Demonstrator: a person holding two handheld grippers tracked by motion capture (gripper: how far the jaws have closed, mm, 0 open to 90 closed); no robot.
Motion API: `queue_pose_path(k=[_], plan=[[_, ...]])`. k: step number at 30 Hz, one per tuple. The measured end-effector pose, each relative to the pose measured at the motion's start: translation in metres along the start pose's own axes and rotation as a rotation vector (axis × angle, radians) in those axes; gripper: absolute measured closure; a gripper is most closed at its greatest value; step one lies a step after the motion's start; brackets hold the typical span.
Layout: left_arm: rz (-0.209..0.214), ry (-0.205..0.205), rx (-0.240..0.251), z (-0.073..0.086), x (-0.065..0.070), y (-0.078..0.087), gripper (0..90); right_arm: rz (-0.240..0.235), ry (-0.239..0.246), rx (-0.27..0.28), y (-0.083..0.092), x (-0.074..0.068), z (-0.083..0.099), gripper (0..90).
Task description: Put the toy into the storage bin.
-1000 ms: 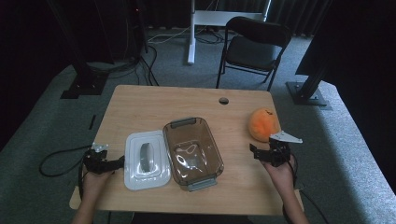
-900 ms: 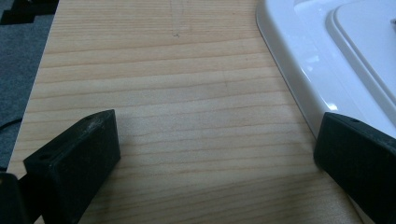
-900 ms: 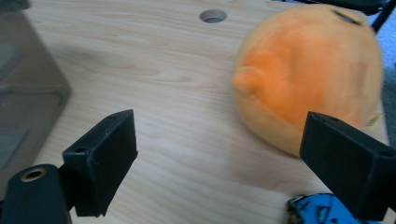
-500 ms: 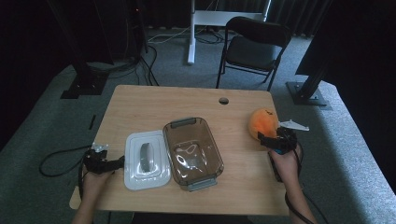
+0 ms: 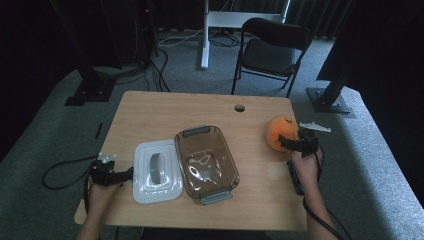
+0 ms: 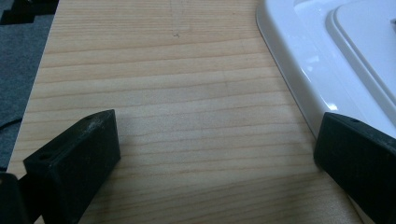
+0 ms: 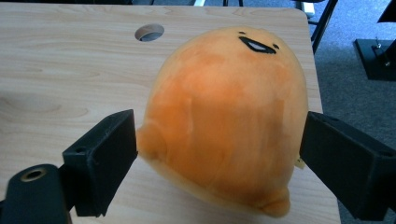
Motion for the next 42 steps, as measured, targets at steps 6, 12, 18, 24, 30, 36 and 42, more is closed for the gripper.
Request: queue_pose_path(k=[6, 12, 18, 24, 30, 36, 42], plan=[[0.000, 0.000, 0.000, 0.000, 0.000, 0.000, 0.7, 0.014, 0.002, -0.020, -0.012, 0.002, -0.005, 10.6], [0.000, 0.000, 0.000, 0.000, 0.000, 0.000, 0.7, 0.037, -0.005, -0.044, -0.024, 0.005, -0.007, 10.6], [0.000, 0.000, 0.000, 0.000, 0.000, 0.000, 0.7, 0.041, -0.013, -0.077, -0.033, 0.007, -0.004, 10.6], [0.000, 0.000, 0.000, 0.000, 0.000, 0.000, 0.7, 0.026, -0.017, -0.091, -0.040, 0.004, 0.004, 10.6], [-0.001, 0.001, 0.000, 0.000, 0.000, 0.000, 0.7, 0.018, -0.010, -0.096, -0.042, 0.000, 0.007, 12.5], [-0.001, 0.001, 0.000, 0.000, 0.000, 0.000, 0.7, 0.012, -0.003, -0.094, -0.043, -0.002, 0.012, 14.1], [-0.001, 0.001, 0.000, 0.000, 0.000, 0.000, 0.8, 0.008, 0.029, -0.098, -0.041, -0.005, 0.014, 22.3]])
Point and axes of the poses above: each handheld gripper's, and its own axes: y roughly backward along the jaws, z roughly out of its underside, x roughly to its right, the point moved 8 cm from there along -y, roughly forward along the jaws, and after that the axes turned 9 degrees about y, right-handed, at the moved point
